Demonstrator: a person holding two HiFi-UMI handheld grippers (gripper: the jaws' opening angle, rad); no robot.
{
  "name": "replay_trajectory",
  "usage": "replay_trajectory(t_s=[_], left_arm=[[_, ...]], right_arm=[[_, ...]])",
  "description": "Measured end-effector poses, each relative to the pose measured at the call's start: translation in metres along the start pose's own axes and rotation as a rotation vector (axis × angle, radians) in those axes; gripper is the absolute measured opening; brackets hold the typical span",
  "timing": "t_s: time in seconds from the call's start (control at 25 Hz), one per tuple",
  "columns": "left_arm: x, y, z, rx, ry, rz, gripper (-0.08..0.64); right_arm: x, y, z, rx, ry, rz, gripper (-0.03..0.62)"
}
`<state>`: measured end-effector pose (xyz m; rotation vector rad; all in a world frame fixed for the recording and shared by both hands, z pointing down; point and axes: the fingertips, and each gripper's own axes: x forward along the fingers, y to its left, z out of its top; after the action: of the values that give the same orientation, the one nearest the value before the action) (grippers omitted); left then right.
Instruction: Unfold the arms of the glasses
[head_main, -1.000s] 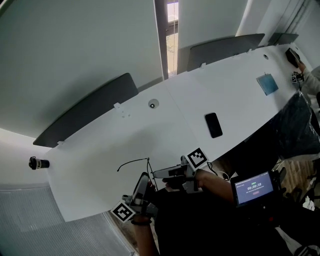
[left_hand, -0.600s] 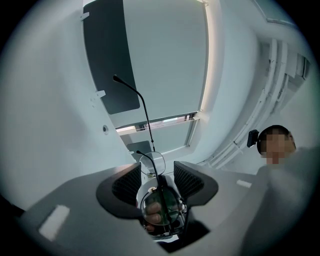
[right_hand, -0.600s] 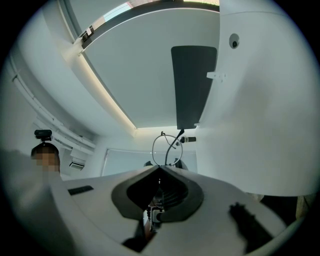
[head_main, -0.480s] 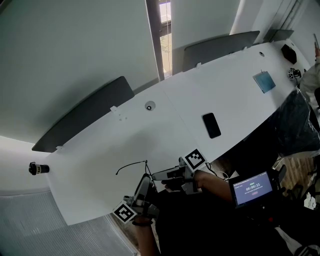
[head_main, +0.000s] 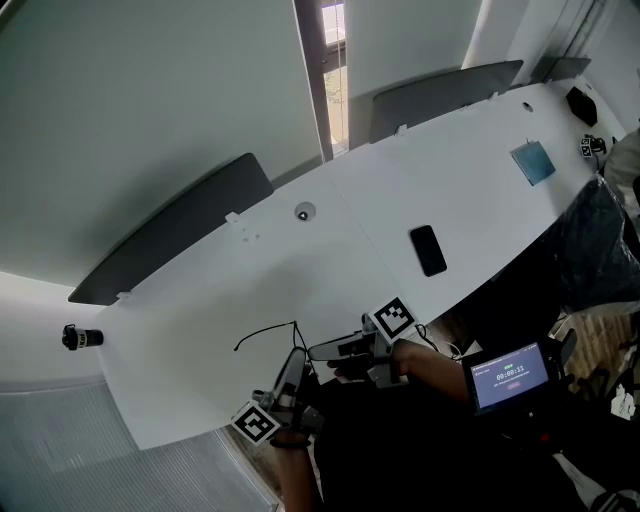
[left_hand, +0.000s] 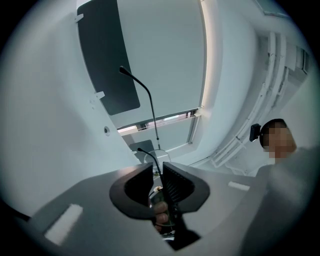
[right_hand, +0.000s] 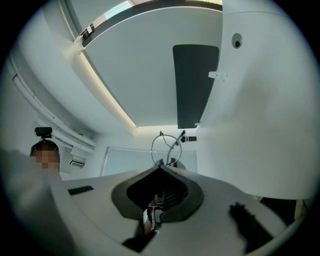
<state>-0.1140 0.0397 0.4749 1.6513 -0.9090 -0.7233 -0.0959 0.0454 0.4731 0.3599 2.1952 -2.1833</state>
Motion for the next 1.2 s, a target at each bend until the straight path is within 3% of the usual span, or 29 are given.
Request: replay_trajectory(t_s=[0.16, 1.2], left_arm=[[-0.0014, 0.0000, 0.0006, 0.000, -0.007, 0.006, 0.023], [-0.0027, 0.0040, 0.0061, -0.017, 0.005, 0.028, 0.015]], right_arm=[[0.0002, -0.0021, -0.0014, -0.016, 0.013, -0.026, 0.011], [-0.0017, -0.0034, 0.0025, -0.032, 0.003, -0.032, 0.011]])
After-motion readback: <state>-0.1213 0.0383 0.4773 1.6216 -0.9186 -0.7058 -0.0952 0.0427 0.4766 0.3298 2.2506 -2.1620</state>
